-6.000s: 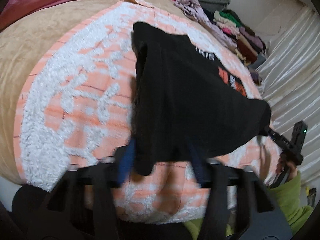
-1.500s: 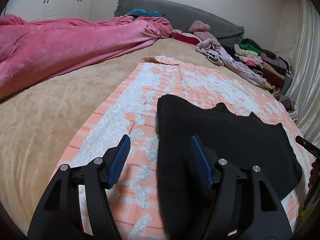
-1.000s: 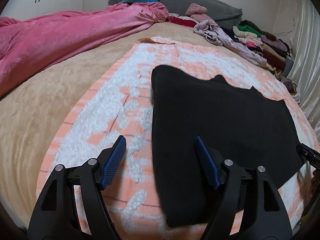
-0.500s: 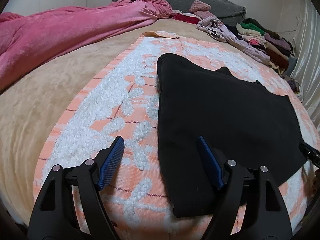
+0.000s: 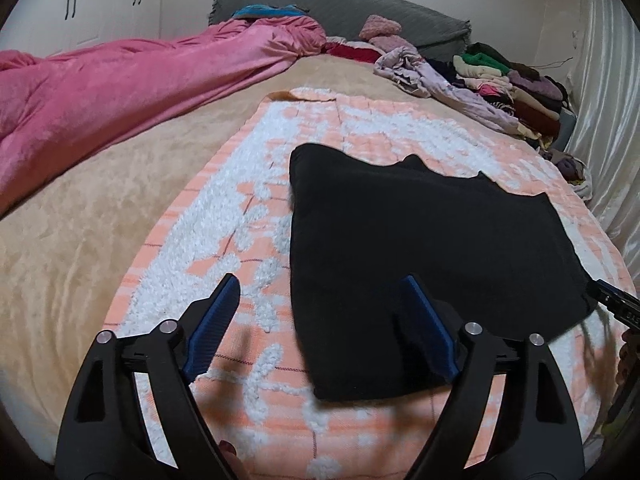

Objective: Fold small clothes

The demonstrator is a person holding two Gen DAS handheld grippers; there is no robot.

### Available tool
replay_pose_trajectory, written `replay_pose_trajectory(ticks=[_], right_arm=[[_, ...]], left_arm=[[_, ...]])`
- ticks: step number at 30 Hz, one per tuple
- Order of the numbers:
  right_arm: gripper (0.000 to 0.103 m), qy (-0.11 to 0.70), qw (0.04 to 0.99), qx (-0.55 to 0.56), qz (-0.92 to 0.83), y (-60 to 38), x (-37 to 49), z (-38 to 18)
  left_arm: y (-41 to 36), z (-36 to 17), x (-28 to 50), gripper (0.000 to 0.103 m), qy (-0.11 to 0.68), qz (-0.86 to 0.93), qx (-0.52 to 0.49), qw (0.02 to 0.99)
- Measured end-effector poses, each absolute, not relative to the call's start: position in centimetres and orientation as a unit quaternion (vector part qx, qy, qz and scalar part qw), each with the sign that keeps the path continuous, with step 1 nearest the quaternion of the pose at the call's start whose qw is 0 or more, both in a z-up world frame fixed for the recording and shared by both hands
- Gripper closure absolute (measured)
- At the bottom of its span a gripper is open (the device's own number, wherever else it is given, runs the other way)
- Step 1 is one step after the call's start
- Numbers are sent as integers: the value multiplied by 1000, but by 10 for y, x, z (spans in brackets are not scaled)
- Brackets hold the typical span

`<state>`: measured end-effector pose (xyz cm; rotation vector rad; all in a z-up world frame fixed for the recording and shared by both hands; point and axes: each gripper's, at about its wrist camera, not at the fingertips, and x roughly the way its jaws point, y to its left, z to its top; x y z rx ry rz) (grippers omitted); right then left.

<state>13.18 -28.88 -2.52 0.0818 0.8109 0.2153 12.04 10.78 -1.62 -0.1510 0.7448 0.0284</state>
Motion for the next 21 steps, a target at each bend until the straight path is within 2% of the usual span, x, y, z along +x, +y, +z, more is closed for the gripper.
replay_pose_trajectory(ticks=[7, 9, 21], right_arm=[[31, 382, 916, 42, 115, -285, 124, -13], [21, 376, 918, 42, 114, -283, 121, -9], [18, 349, 926, 26, 141, -258, 108, 18]], left_arm=[[107, 1, 113, 14, 346, 13, -71, 936], [107, 4, 111, 10, 342, 13, -72, 937], [115, 25, 98, 10, 320, 20, -80, 944]])
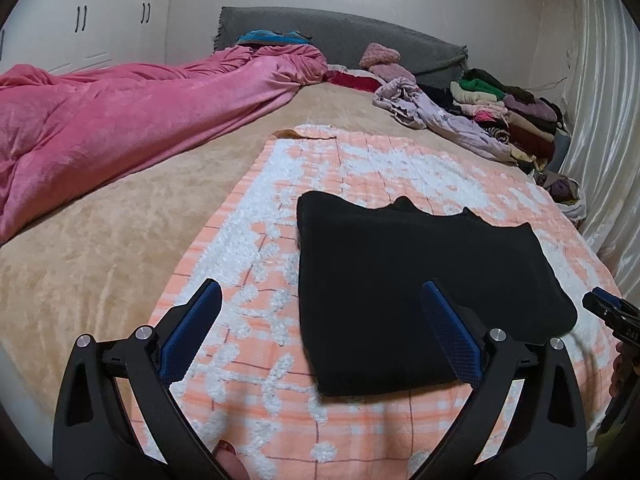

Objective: Fold small clothes

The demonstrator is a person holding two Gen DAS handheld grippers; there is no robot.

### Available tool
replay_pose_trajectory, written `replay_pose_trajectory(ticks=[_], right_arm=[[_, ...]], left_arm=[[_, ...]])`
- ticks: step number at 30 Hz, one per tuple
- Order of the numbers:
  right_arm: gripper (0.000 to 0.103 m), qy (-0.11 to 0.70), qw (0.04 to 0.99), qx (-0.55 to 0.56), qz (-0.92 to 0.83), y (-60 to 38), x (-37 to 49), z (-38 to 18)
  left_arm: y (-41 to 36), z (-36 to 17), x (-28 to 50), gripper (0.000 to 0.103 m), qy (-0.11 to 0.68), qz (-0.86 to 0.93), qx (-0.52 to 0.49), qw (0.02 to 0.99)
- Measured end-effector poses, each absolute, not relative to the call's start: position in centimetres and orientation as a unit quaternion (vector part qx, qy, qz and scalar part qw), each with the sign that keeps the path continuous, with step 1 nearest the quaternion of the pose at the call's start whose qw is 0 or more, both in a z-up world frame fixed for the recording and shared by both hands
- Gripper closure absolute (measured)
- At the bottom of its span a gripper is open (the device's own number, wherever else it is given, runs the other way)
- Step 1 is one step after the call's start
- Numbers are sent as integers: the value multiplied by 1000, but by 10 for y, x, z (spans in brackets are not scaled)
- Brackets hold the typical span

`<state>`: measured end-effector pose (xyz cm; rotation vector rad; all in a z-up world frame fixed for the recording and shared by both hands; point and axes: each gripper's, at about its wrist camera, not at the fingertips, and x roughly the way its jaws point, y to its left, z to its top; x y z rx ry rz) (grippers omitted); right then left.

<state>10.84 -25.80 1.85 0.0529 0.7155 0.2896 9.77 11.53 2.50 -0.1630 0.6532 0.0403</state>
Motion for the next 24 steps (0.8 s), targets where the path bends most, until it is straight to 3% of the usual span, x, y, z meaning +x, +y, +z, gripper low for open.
replay_pose_trajectory(ticks=[3, 24], right_arm=[[11, 340, 929, 23, 147, -250, 104, 25], [11, 330, 907, -35, 258, -143, 101, 36]], left_arm=[[119, 30, 95, 10, 316, 23, -82, 945], [154, 34, 94, 10, 311, 54, -108, 943]])
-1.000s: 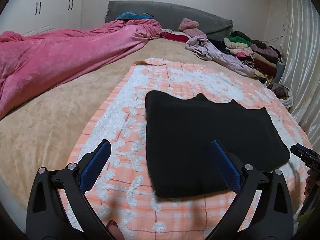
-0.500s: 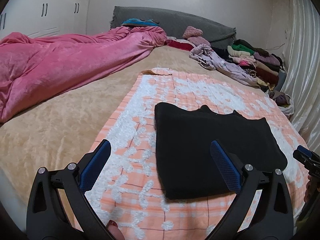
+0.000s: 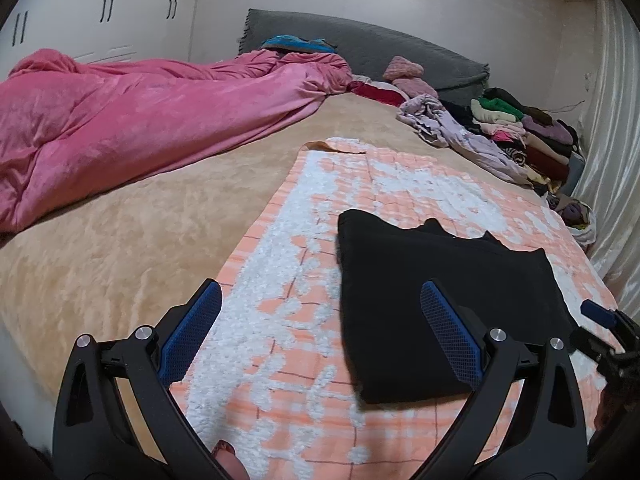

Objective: Fold small clothes

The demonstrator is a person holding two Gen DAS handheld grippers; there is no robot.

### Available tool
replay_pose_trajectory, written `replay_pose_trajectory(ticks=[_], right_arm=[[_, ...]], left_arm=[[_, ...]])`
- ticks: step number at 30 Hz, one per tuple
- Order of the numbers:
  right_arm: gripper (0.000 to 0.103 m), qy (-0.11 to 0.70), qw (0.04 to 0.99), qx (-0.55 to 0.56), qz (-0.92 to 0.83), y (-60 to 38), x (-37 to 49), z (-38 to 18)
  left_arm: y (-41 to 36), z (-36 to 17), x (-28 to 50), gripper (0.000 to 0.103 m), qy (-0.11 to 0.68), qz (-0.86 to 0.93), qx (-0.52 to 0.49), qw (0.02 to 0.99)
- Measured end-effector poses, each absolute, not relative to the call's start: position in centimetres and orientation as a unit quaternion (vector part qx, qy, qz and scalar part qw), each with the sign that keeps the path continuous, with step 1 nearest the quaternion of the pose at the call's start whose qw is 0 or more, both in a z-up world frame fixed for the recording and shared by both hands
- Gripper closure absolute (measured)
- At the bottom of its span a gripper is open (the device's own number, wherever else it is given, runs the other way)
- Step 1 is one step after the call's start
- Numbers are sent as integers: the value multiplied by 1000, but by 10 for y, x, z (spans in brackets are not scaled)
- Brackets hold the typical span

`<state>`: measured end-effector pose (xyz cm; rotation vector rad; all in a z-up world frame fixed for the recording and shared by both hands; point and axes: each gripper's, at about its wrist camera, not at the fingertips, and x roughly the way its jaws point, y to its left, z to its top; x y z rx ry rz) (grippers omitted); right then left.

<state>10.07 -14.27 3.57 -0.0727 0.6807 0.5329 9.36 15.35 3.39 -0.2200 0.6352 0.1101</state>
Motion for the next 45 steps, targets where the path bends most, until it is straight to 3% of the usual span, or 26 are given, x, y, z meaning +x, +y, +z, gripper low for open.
replay_pose_trajectory(ticks=[30, 45], right_arm=[[11, 347, 855, -190, 336, -20, 102, -31], [9, 313, 853, -282, 309, 5, 104, -53]], left_arm=[[195, -13, 137, 10, 360, 100, -125, 919], [193, -21, 149, 10, 377, 94, -116, 914]])
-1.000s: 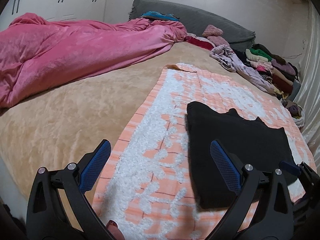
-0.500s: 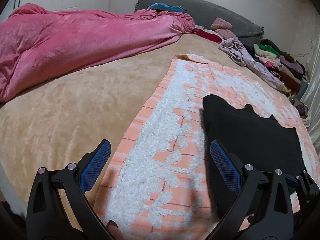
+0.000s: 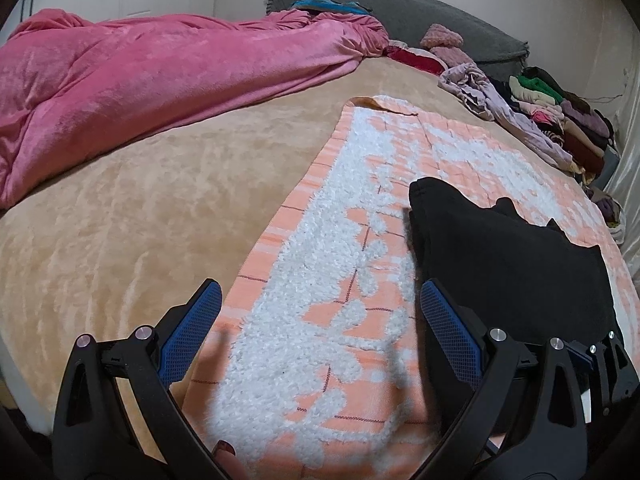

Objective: Fold small clothes

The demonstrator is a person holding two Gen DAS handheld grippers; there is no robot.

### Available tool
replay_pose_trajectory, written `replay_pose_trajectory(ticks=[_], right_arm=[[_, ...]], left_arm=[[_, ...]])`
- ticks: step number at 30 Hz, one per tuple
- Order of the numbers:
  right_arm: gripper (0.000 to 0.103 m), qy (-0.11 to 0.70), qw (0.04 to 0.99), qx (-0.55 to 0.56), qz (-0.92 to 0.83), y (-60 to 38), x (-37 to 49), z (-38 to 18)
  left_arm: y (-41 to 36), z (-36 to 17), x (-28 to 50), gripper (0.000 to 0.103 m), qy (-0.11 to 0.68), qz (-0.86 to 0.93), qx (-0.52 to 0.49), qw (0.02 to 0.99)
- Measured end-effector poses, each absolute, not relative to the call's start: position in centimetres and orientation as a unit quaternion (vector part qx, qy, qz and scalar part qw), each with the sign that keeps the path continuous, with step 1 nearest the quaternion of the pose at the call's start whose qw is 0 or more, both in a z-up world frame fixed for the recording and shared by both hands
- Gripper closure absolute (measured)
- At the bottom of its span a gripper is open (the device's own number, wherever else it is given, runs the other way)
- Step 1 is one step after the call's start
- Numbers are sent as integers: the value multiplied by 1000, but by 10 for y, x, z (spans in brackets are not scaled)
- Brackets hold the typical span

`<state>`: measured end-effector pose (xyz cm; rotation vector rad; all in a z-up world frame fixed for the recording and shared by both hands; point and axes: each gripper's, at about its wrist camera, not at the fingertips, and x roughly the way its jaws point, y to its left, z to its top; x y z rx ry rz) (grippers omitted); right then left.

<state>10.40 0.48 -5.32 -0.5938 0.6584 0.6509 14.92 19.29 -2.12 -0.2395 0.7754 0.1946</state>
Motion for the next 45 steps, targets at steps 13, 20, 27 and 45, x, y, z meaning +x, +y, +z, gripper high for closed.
replay_pose_trajectory(ticks=[13, 20, 27, 45], right_arm=[[9, 304, 850, -299, 309, -6, 97, -52], [9, 264, 848, -350, 298, 10, 84, -61], [17, 240, 855, -350, 299, 24, 94, -60], [86, 281, 869, -174, 369, -20, 111, -32]], left_arm=[[195, -30, 161, 10, 393, 90, -127, 906], [195, -31, 167, 10, 399, 84, -131, 904], [185, -23, 177, 10, 397, 76, -112, 908], [165, -35, 222, 10, 431, -29, -186, 882]])
